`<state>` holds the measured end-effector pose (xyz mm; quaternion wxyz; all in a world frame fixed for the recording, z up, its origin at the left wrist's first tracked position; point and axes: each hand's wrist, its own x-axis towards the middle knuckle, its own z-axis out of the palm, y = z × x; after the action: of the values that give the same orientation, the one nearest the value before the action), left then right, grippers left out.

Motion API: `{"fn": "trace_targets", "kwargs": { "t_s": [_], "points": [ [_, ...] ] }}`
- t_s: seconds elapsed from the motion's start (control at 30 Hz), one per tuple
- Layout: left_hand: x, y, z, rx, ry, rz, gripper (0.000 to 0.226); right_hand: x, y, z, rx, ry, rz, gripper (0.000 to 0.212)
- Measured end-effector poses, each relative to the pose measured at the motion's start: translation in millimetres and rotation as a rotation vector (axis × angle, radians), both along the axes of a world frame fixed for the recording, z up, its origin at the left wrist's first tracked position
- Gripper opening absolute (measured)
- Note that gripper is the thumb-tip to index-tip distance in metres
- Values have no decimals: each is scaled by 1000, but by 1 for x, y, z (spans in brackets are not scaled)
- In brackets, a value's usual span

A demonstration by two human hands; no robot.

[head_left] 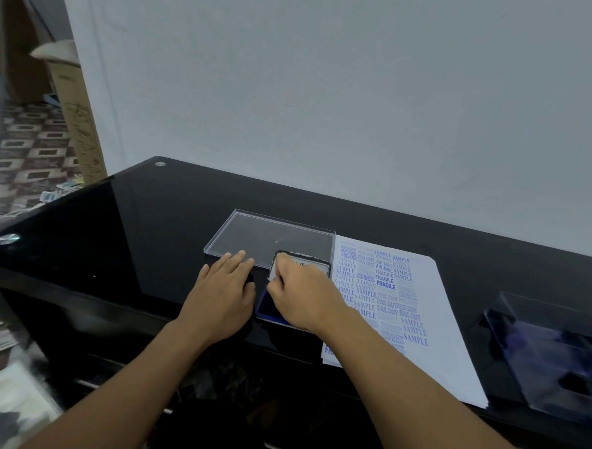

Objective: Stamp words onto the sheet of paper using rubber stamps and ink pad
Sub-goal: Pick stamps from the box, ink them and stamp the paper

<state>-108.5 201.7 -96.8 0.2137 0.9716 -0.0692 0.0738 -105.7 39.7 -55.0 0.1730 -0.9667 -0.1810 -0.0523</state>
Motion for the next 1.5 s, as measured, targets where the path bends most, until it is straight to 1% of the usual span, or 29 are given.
{"fn": "trace_targets", "kwargs": {
  "t_s": [0.3, 0.5, 0.57, 0.9, 1.0, 1.17, 1.5],
  "points": [
    [-2, -4, 4, 10, -19, -5, 51, -6, 0, 3, -47, -46, -2, 15],
    [-5, -3, 8, 11, -33, 0, 51, -4, 2, 5, 23, 122, -9, 14],
    [-6, -3, 11, 0, -41, 4, 51, -3, 1, 8, 43, 144, -17, 13],
    [-9, -15, 49, -145, -141, -15, 50, -6, -24, 51, 143, 93, -47, 9],
    [-9, -24, 60, -128, -130, -61, 50, -8, -35, 66, 161, 81, -33, 10],
    [-8, -37, 79, -74, -85, -131, 51, -10, -49, 82, 133, 46, -68, 15],
    [-20, -74, 100, -39, -30, -153, 50, -22, -82, 98, 92, 22, -112, 15]
  ]
}}
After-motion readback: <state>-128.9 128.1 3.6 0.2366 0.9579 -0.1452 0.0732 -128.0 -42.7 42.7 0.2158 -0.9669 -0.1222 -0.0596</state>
